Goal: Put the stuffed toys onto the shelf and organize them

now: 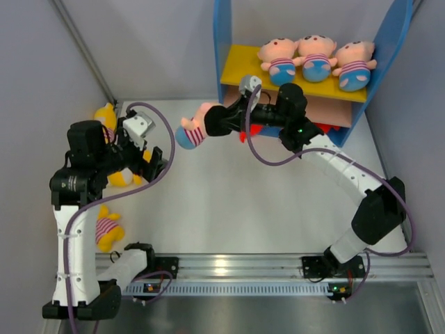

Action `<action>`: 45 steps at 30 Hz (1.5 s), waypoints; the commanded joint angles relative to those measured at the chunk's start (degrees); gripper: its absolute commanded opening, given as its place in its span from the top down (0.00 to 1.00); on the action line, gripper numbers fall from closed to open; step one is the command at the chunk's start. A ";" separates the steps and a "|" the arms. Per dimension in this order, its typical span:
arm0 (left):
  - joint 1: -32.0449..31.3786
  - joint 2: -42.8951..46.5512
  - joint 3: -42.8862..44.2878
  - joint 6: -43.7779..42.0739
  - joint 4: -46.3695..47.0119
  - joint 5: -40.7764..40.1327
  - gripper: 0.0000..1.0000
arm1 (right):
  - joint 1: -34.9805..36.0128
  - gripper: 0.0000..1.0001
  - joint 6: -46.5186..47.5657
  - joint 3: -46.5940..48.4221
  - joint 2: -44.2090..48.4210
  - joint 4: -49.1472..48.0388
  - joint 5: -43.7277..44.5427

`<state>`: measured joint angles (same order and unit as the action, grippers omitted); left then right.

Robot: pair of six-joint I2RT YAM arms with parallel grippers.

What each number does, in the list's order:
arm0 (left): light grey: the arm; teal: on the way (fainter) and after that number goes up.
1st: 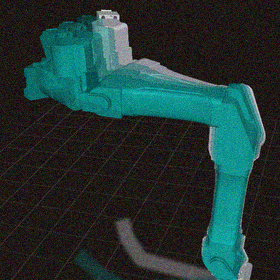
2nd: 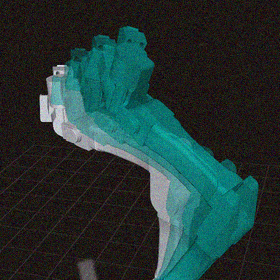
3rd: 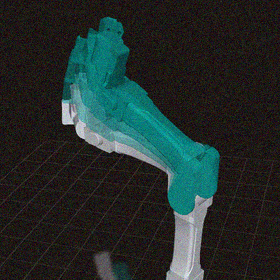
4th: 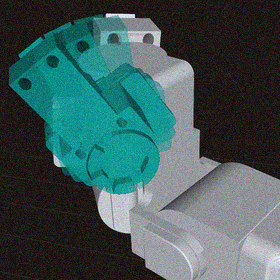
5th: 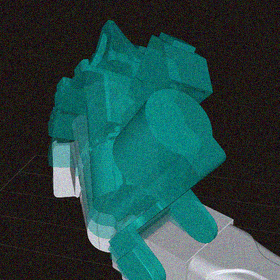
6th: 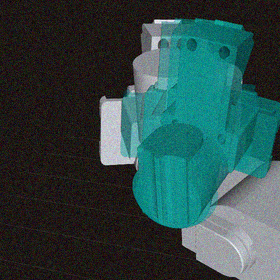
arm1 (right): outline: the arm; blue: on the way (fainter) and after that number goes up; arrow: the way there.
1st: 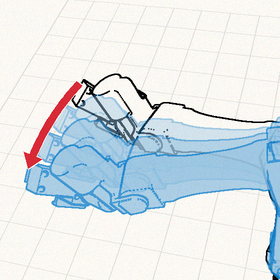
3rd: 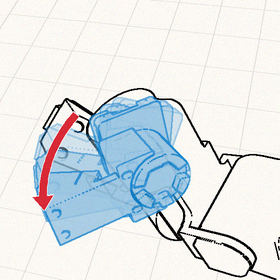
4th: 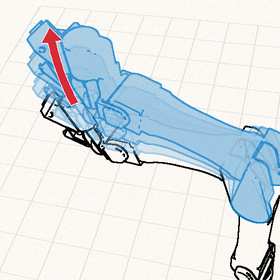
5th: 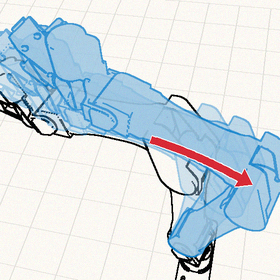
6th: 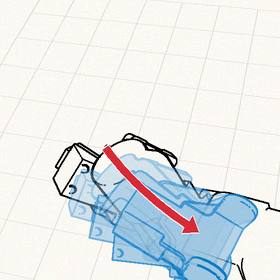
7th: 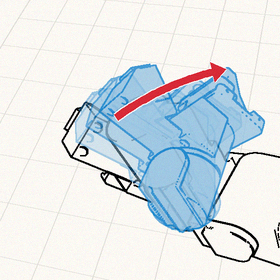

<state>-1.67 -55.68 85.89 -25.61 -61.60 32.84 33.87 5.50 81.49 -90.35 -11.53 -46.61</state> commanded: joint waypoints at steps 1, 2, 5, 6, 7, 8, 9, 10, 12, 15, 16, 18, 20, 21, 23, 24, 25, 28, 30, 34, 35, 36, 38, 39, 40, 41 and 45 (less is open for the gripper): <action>-0.26 -0.57 4.98 -1.37 2.10 4.84 0.01 | -2.22 1.00 -3.73 5.16 1.40 -10.51 -11.29; -0.17 -0.74 5.51 -4.16 2.10 7.21 0.01 | -2.31 1.00 -3.91 5.51 1.40 -11.84 -11.83; -0.26 -2.23 7.18 -8.92 2.62 14.17 0.01 | -2.49 1.00 -4.44 7.79 1.05 -14.31 -12.72; -0.26 -2.76 7.62 -8.67 3.41 14.53 0.01 | -2.49 1.00 -4.79 8.67 0.79 -14.48 -12.98; -0.26 -3.11 7.72 -7.71 4.90 14.10 0.01 | -2.49 1.00 -6.97 9.38 0.09 -15.70 -14.37; -0.26 -3.64 7.63 -5.44 9.00 13.75 0.01 | -2.49 1.00 -8.30 10.17 -0.27 -17.46 -14.82; -0.26 -4.08 7.89 -3.94 10.70 13.48 0.01 | -2.40 1.00 -9.88 10.35 -0.53 -19.21 -15.17; -0.26 -4.61 9.28 -3.06 11.76 13.83 0.01 | -2.32 1.00 -12.94 10.44 -1.06 -22.97 -15.26; -0.26 -6.02 10.52 -2.44 13.17 16.64 0.01 | -2.40 1.00 -15.33 10.53 -1.50 -25.20 -15.09; -0.35 -7.07 11.75 -1.90 14.76 16.91 0.01 | -2.32 1.00 -18.31 11.32 -2.55 -28.19 -14.91; -0.35 -7.51 12.98 -2.25 14.76 17.34 0.01 | -2.23 1.00 -18.76 11.49 -2.82 -28.72 -14.83; -0.44 -9.00 14.74 -2.17 14.76 20.05 0.01 | -1.88 1.00 -19.03 12.02 -2.99 -28.81 -14.21; -0.79 -10.32 16.76 -1.47 14.76 22.43 0.02 | -1.61 1.00 -19.03 12.46 -3.70 -28.99 -12.46; -1.14 -10.50 16.94 -1.55 14.67 22.62 0.03 | -1.70 1.00 -19.21 12.72 -3.87 -29.08 -12.02; -2.37 -10.15 15.81 -2.69 14.67 22.62 0.08 | -1.70 1.00 -19.56 14.21 -4.75 -29.08 -11.49; -2.72 -10.06 15.28 -2.87 14.76 22.79 0.12 | -1.61 1.00 -20.08 14.92 -5.27 -28.90 -11.66; -3.16 -9.80 14.14 -3.31 14.76 23.58 0.21 | -1.61 1.00 -20.26 15.71 -6.32 -28.73 -12.01; -3.69 -9.54 11.68 -5.06 14.67 26.39 0.23 | -1.61 1.00 -20.70 17.91 -8.00 -28.20 -11.49; -3.95 -9.80 11.15 -5.25 14.67 26.49 0.23 | -1.61 1.00 -21.14 18.96 -8.70 -28.28 -11.14; -4.13 -11.82 14.04 -3.58 14.67 25.78 0.58 | -1.26 1.00 -21.58 19.23 -9.94 -28.81 -10.52; -4.13 -12.25 14.91 -3.14 14.76 25.61 0.86 | -1.26 1.00 -21.41 19.32 -10.02 -28.55 -10.26; -4.22 -13.13 16.66 -1.66 14.76 24.04 0.98 | -1.26 1.00 -20.88 19.84 -10.46 -26.11 -9.12; -4.22 -13.84 17.21 0.19 16.06 20.81 1.00 | -1.26 1.00 -18.17 20.89 -10.90 -20.87 -7.45; -4.22 -14.36 16.77 1.77 17.21 18.34 1.00 | -1.26 0.96 -16.24 21.42 -10.73 -17.51 -5.79; -4.13 -14.63 16.42 4.48 18.52 14.66 1.00 | -1.26 0.76 -13.96 21.77 -10.38 -10.77 -4.47; -4.22 -15.15 16.07 5.56 19.84 12.45 1.00 | -1.17 0.63 -9.76 21.34 -9.85 -8.18 -2.54; -9.20 -19.02 18.79 6.02 19.94 -0.56 1.00 | -1.43 0.14 -0.24 15.30 -1.97 1.67 15.43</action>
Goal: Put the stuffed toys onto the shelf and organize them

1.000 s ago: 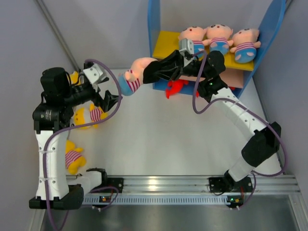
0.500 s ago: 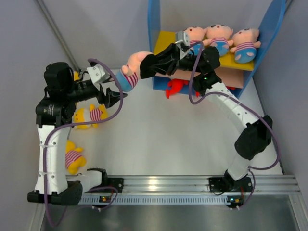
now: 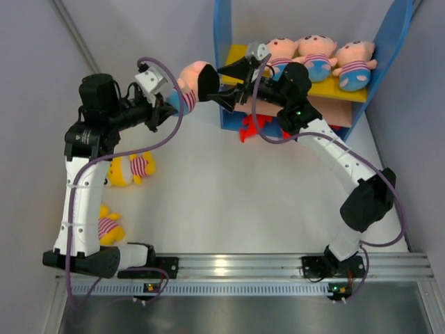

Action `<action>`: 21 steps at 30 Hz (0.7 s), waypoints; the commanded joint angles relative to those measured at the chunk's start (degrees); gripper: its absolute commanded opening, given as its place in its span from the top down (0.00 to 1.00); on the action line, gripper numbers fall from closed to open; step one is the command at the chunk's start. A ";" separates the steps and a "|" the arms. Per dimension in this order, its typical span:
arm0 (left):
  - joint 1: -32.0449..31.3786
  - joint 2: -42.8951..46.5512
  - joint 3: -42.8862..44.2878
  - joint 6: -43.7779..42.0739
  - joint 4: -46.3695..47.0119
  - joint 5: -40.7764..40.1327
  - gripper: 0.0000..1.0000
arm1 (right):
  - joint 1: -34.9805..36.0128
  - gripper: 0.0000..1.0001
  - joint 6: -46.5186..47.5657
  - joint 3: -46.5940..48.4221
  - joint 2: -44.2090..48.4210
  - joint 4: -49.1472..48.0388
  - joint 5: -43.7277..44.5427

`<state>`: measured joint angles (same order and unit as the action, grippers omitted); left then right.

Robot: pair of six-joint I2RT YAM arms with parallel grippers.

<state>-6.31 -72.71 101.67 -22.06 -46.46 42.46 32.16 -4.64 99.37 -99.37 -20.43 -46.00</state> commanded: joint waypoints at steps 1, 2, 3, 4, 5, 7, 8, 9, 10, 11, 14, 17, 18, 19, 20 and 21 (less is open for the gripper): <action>-6.42 -1.91 2.84 1.42 4.80 -13.68 1.00 | 0.10 0.13 11.22 -3.74 8.91 12.15 17.76; -8.35 -1.83 2.66 0.11 4.71 -16.33 1.00 | -0.43 0.12 13.24 -4.79 10.85 13.82 20.48; -12.81 -2.00 2.40 -2.08 4.80 -22.18 1.00 | -0.69 0.11 14.04 -5.85 14.96 17.14 25.38; -15.38 -2.43 2.74 -2.71 4.62 -25.46 1.00 | -1.05 0.09 14.74 -8.21 17.09 18.22 28.13; -17.67 -3.14 3.36 -3.24 4.71 -28.37 1.00 | -1.57 0.08 15.62 -9.62 19.28 19.27 30.94; -25.39 -6.03 5.64 -6.13 4.71 -39.08 1.00 | -2.01 0.06 16.42 -13.13 25.09 22.34 39.47; -28.12 -7.26 6.60 -7.28 4.80 -44.34 1.00 | -2.63 0.06 16.42 -13.93 26.67 23.32 42.37; -33.28 -10.49 9.40 -8.94 4.88 -51.87 1.00 | -2.98 0.06 16.16 -14.99 29.12 25.59 47.44; -35.16 -12.35 11.69 -9.13 4.88 -54.99 1.00 | -4.11 0.07 15.72 -15.52 30.19 26.65 49.49; -36.14 -14.46 14.23 -9.05 4.88 -57.20 1.00 | -4.82 0.07 14.07 -15.96 31.07 27.36 51.08; -38.60 -23.50 25.73 -11.06 5.67 -64.85 1.00 | -8.41 0.08 10.11 -19.12 35.46 29.21 54.60; -41.06 -26.43 27.62 -15.37 11.27 -71.97 1.00 | -10.88 0.08 7.64 -24.48 38.63 28.78 56.72; -41.85 -27.83 27.36 -17.55 13.39 -73.29 1.00 | -11.50 0.08 7.20 -26.93 40.73 28.60 57.07; -41.95 -28.45 27.09 -18.62 15.06 -74.44 1.00 | -11.94 0.08 6.67 -27.91 41.71 28.43 57.16; -41.95 -29.50 26.66 -19.93 19.26 -78.02 1.00 | -12.99 0.08 5.88 -28.70 43.37 28.42 57.25; -41.95 -31.42 26.39 -23.51 21.73 -80.23 1.00 | -13.35 0.09 5.70 -29.58 44.08 28.60 57.51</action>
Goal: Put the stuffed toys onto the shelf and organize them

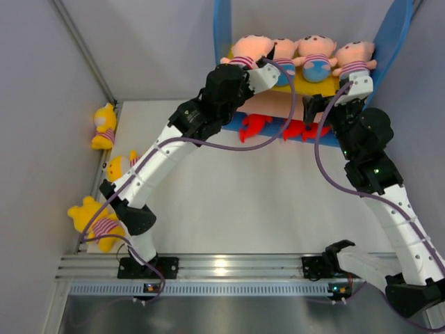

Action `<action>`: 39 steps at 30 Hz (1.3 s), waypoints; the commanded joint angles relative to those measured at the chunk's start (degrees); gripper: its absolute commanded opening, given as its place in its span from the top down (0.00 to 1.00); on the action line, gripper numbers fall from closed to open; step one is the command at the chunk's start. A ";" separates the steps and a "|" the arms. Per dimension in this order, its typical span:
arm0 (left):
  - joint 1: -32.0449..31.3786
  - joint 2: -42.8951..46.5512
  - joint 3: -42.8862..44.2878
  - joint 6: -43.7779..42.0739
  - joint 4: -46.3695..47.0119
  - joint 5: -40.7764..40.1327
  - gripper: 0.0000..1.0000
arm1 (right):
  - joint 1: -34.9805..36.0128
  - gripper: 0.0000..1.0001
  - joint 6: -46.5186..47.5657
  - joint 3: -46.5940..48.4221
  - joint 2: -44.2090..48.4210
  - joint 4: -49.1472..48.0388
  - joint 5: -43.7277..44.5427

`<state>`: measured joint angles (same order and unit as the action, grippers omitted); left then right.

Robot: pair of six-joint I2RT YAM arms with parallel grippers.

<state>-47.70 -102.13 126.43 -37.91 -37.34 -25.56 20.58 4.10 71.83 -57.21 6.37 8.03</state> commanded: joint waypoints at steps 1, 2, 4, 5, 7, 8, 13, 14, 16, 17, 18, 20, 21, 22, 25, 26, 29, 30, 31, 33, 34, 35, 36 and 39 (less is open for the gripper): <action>-0.55 -2.98 0.76 -9.27 14.99 -15.97 1.00 | -2.38 0.08 -3.04 -2.22 2.45 2.24 3.39; -0.46 -4.21 0.14 -10.85 17.63 -16.45 1.00 | -2.47 0.08 -2.96 -2.40 3.59 2.50 3.22; -0.46 -5.44 -0.40 -14.37 23.17 -17.67 1.00 | -2.56 0.09 -2.52 -2.57 4.47 2.94 2.78; -0.46 -6.32 -0.48 -15.52 25.02 -18.46 1.00 | -2.65 0.09 -2.17 -2.58 4.82 3.29 2.43; 0.24 -8.61 -0.14 -18.94 30.65 -20.84 1.00 | -2.65 0.09 -1.99 -2.66 5.70 4.08 1.55; 1.20 -10.44 0.82 -19.65 31.18 -20.93 1.00 | -2.65 0.08 -2.25 -2.66 6.49 4.26 0.76; 3.14 -15.99 2.59 -20.98 31.19 -21.81 1.00 | -2.74 0.09 -3.22 -4.95 8.69 3.21 -3.19; 4.01 -17.39 3.03 -20.98 31.19 -21.64 1.00 | -2.74 0.09 -3.05 -4.95 8.96 3.38 -3.63; 4.81 -18.89 4.25 -21.06 31.19 -21.28 1.00 | -2.74 0.09 -2.52 -4.95 9.13 4.08 -3.90; 5.77 -20.12 4.44 -20.89 31.19 -21.20 1.00 | -2.65 0.09 -2.52 -4.86 9.31 4.35 -4.16; 6.04 -20.39 4.35 -20.80 31.19 -20.85 1.00 | -2.65 0.09 -2.43 -4.95 9.48 4.53 -4.43; 6.48 -21.18 3.74 -20.10 31.19 -19.79 1.00 | -2.74 0.09 -2.60 -5.38 10.18 4.44 -5.21; 6.48 -21.18 3.21 -20.27 31.19 -19.09 1.00 | -2.74 0.09 -2.78 -6.00 10.36 4.18 -5.48; 6.48 -21.18 2.42 -20.19 31.19 -17.61 1.00 | -2.65 0.09 -3.21 -6.35 10.63 3.83 -5.66; 6.22 -23.02 3.72 -20.97 31.19 -16.98 1.00 | -2.65 0.09 -3.66 -7.49 11.07 3.39 -6.54; 6.22 -24.60 4.43 -21.67 31.19 -17.41 1.00 | -2.65 0.09 -3.66 -7.93 11.07 3.38 -6.97; 6.31 -26.63 6.28 -22.38 31.19 -17.16 1.00 | -2.65 0.09 -5.68 -8.99 11.33 3.56 -7.77; 6.31 -26.89 6.54 -22.30 31.28 -16.72 1.00 | -2.65 0.09 -5.85 -9.08 11.42 4.00 -7.77; 6.39 -26.90 6.46 -22.03 31.28 -15.84 1.00 | -2.65 0.09 -5.94 -9.17 11.59 4.09 -7.68; 7.01 -27.16 6.55 -20.98 31.19 -14.43 1.00 | -2.74 0.09 -6.47 -9.52 11.60 4.35 -7.77; 7.36 -27.60 6.55 -20.89 31.19 -14.43 1.00 | -2.65 0.09 -6.56 -9.43 11.68 4.53 -7.77; 7.97 -27.69 6.55 -20.80 31.19 -14.52 0.99 | -2.65 0.08 -6.47 -9.34 11.77 4.79 -9.94; 8.24 -27.69 6.46 -20.45 31.19 -14.69 0.96 | -2.65 0.08 -6.47 -9.26 11.68 5.31 -10.40; 8.85 -25.68 3.92 -18.35 31.19 -14.35 0.61 | -2.65 0.07 -6.47 -9.52 11.86 5.84 -10.84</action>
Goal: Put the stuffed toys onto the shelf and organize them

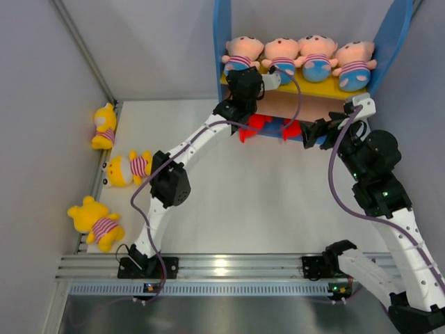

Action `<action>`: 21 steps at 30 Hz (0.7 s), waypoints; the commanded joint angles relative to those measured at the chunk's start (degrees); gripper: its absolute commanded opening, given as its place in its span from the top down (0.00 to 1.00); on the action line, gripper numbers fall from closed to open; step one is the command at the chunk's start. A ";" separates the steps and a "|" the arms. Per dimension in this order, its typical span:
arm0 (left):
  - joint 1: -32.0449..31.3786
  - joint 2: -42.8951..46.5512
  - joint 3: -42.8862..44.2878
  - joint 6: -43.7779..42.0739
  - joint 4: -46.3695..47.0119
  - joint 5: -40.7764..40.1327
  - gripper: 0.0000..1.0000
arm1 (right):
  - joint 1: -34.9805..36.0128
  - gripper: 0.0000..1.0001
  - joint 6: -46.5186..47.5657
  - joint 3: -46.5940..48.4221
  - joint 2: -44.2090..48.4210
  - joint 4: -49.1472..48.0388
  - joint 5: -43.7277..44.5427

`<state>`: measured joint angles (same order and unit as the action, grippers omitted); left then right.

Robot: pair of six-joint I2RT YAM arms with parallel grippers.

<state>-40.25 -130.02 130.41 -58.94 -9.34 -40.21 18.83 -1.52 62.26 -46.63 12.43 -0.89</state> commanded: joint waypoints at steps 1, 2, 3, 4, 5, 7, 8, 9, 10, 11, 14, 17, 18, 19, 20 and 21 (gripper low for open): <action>1.40 4.31 -2.33 3.38 3.28 0.65 0.45 | -0.90 0.06 -1.03 -0.03 1.37 -0.30 -1.75; 1.40 5.38 -3.48 4.87 3.19 1.09 0.42 | -0.99 0.05 -1.20 -0.38 1.37 -0.47 -1.66; 1.40 6.52 -4.63 5.58 3.19 1.88 0.40 | -0.90 0.05 -1.55 -0.65 1.37 -0.56 -1.84; 1.40 8.10 -6.55 6.28 3.19 2.23 0.38 | -0.90 0.05 -1.73 -0.74 1.28 -0.82 -2.10; 1.40 8.72 -7.35 6.55 3.19 2.50 0.35 | -0.99 0.05 -1.99 -0.91 1.19 -0.74 -2.45; 1.31 10.30 -9.37 6.90 3.19 2.41 0.32 | -0.90 0.05 -2.43 -0.82 1.10 -0.91 -3.15; 1.23 11.00 -9.99 6.99 3.19 2.50 0.31 | -0.90 0.05 -2.44 -0.82 1.10 -1.00 -3.33; 1.23 11.71 -10.78 7.34 3.19 2.50 0.30 | -0.90 0.05 -2.52 -0.74 1.10 -1.00 -3.59; 0.88 13.54 -12.62 8.13 3.19 2.67 0.27 | -0.90 0.05 -2.52 -0.56 1.19 -0.83 -3.95; 0.70 14.69 -13.59 8.75 3.02 2.76 0.27 | -0.90 0.05 -2.52 -0.39 1.11 -0.74 -4.12; -0.96 18.82 -16.58 11.64 0.83 2.77 0.12 | -0.90 0.05 -2.87 -0.30 1.02 -0.39 -4.65; -3.69 23.57 -19.48 15.16 -3.21 1.37 0.01 | -0.90 0.05 -3.40 -0.73 1.10 -0.12 -5.35; -4.39 25.06 -21.32 16.12 -5.05 0.92 0.01 | -0.90 0.04 -3.58 -0.91 1.19 -0.12 -5.44; -5.88 28.03 -22.38 18.22 -6.11 0.66 0.01 | -0.90 0.04 -3.58 -1.09 1.37 -0.12 -5.44; -6.59 29.80 -23.61 19.37 -6.91 0.74 0.01 | -0.90 0.04 -3.58 -1.35 1.37 -0.03 -5.44; -7.29 31.65 -26.75 20.43 -7.26 0.39 0.01 | -0.90 0.04 -3.32 -1.35 1.28 0.05 -5.44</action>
<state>-44.97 -107.13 107.13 -44.58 -14.39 -38.44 18.83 -4.16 61.08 -46.13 13.30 -5.32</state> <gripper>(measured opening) 0.988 0.958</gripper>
